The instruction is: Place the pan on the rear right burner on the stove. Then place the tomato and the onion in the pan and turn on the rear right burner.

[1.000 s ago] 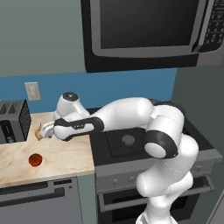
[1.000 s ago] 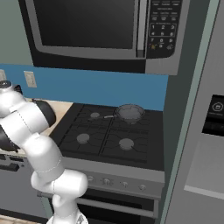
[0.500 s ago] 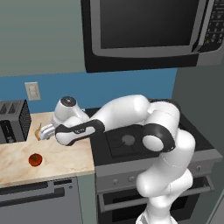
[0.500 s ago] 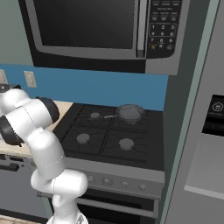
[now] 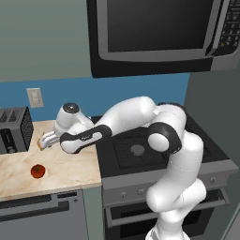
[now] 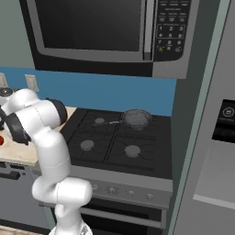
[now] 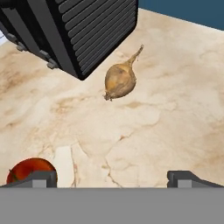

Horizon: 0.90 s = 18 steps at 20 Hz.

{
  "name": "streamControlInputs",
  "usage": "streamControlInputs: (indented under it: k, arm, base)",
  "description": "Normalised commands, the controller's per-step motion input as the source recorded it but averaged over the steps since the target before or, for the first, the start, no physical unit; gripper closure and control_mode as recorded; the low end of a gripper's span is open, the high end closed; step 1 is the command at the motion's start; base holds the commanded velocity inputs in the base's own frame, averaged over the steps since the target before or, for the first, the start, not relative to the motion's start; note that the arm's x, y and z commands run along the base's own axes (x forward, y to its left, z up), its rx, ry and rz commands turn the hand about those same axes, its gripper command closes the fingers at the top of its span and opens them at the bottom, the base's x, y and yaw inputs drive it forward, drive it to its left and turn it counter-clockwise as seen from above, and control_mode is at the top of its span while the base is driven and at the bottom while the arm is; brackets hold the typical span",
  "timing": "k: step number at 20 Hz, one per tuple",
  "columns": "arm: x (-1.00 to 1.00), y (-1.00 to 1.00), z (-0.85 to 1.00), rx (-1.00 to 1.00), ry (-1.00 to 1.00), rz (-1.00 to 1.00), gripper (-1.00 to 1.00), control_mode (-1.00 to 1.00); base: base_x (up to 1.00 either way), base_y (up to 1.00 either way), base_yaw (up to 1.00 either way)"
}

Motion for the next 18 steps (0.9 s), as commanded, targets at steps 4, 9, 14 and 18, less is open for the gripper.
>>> streamControlInputs:
  k: [4, 9, 14, 18]
  arm:
    - [0.15, 0.14, -0.03, 0.00, 0.00, 0.00, -1.00, -1.00]
    - [0.10, 0.09, -0.06, 0.00, 0.00, 0.00, -1.00, -1.00]
    - [0.11, 0.07, -0.10, 0.00, 0.00, 0.00, -1.00, -1.00]
    - [0.14, 0.06, -0.11, 0.00, -0.01, 0.00, -1.00, -1.00]
  base:
    - [0.00, 0.00, 0.00]
    - [0.00, 0.00, 0.00]
    - [0.00, 0.00, 0.00]
    - [0.00, 0.00, 0.00]
